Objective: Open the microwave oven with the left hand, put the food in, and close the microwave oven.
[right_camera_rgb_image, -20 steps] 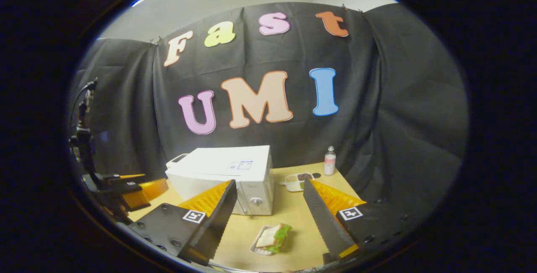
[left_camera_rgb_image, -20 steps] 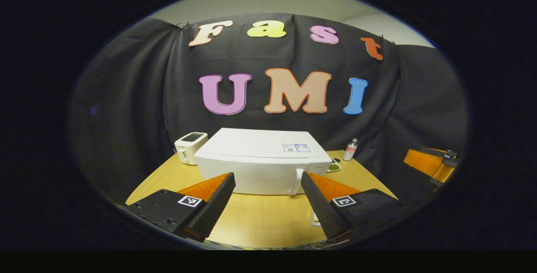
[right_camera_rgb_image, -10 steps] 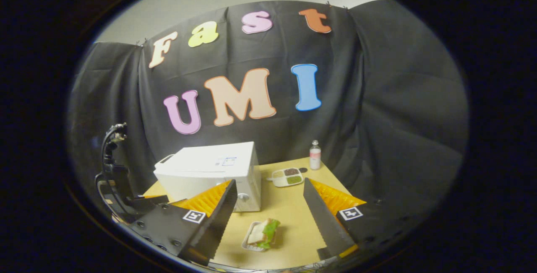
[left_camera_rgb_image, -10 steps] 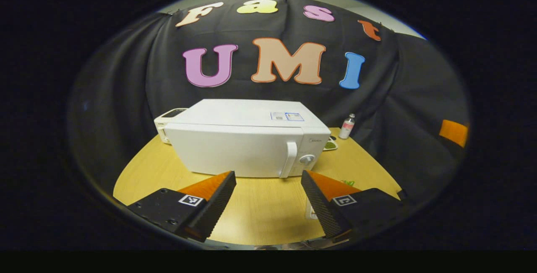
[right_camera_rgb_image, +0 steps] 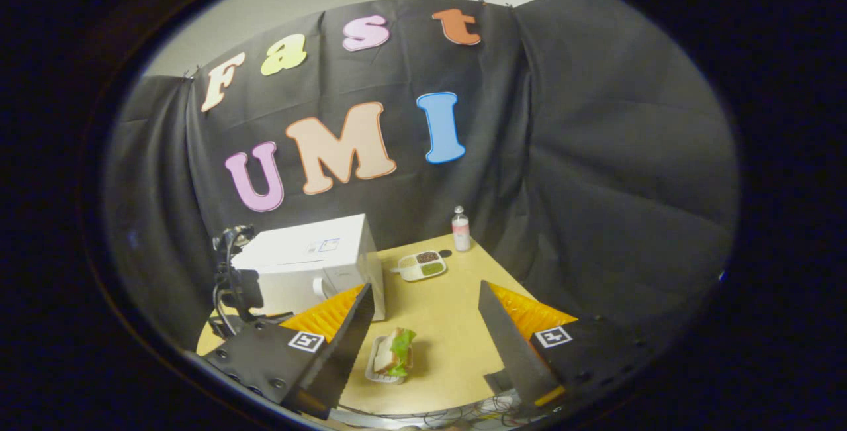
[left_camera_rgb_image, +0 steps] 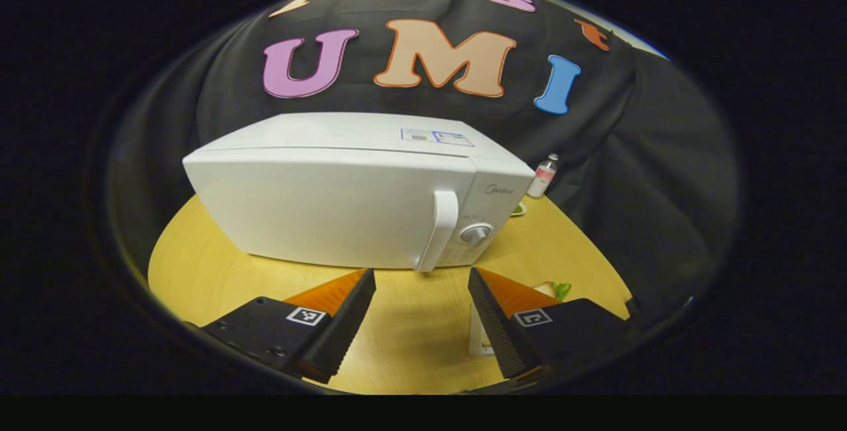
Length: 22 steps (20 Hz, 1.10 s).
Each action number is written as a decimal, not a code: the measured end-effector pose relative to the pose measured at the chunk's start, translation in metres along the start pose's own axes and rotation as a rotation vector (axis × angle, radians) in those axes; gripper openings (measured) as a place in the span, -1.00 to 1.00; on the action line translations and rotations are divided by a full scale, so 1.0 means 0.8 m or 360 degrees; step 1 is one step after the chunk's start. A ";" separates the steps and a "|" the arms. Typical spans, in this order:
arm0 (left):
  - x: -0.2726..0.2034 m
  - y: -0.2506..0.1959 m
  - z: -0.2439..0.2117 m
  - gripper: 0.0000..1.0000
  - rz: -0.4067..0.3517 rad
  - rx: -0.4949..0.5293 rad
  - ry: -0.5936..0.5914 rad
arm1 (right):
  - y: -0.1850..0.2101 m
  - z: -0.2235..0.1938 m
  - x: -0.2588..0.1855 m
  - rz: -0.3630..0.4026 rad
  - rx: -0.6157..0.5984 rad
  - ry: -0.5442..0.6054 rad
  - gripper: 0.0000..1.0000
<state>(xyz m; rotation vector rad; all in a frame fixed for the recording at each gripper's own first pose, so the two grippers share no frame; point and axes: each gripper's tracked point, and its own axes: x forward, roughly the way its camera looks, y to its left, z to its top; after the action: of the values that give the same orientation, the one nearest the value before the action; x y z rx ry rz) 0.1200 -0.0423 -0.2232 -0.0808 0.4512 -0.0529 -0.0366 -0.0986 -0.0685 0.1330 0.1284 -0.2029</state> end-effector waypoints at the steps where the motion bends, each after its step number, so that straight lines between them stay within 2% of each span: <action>1: 0.008 -0.001 -0.002 0.75 -0.0002 -0.0009 0.0016 | -0.004 0.000 -0.003 -0.0017 0.0004 -0.0003 0.97; 2: 0.024 -0.005 -0.002 0.75 0.0000 -0.0006 0.0026 | -0.007 0.001 -0.004 -0.0035 0.0005 -0.0007 0.97; 3: 0.036 -0.007 -0.002 0.55 -0.0001 0.0004 0.0044 | -0.010 0.002 -0.006 -0.0051 0.0005 -0.0010 0.97; 4: 0.046 -0.008 -0.003 0.65 -0.0004 0.0006 0.0060 | -0.012 0.002 -0.007 -0.0062 0.0005 -0.0010 0.97; 5: 0.054 -0.009 -0.003 0.64 -0.0009 0.0008 0.0073 | -0.014 0.001 -0.008 -0.0071 0.0006 -0.0009 0.97; 8: 0.073 -0.013 -0.010 0.43 -0.0016 0.0025 0.0136 | -0.017 0.002 -0.011 -0.0095 0.0009 -0.0012 0.98; 11: 0.089 -0.005 -0.018 0.17 0.0052 0.0042 0.0210 | -0.019 0.000 -0.010 -0.0111 0.0006 -0.0011 0.98; 16: 0.111 -0.013 -0.024 0.03 0.0048 0.0046 0.0276 | -0.030 -0.009 -0.007 -0.0134 -0.0009 0.0015 0.98; 17: 0.112 -0.009 -0.024 -0.10 0.0082 0.0052 0.0285 | -0.030 -0.010 -0.006 -0.0133 -0.0004 0.0022 0.98; 18: 0.113 -0.006 -0.026 -0.12 0.0098 0.0056 0.0298 | -0.030 -0.010 -0.006 -0.0130 0.0004 0.0023 0.98; 19: 0.116 -0.006 -0.023 -0.37 0.0095 0.0061 0.0285 | -0.030 -0.010 -0.003 -0.0126 0.0010 0.0022 0.98; 22: 0.116 -0.007 -0.024 -0.39 0.0088 0.0079 0.0294 | -0.027 -0.012 0.003 -0.0106 0.0017 0.0031 0.98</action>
<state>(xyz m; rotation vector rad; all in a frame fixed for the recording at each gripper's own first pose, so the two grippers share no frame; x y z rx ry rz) 0.1945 -0.0555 -0.2801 -0.0147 0.6362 -0.0174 -0.0397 -0.1185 -0.0807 0.1416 0.1512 -0.2688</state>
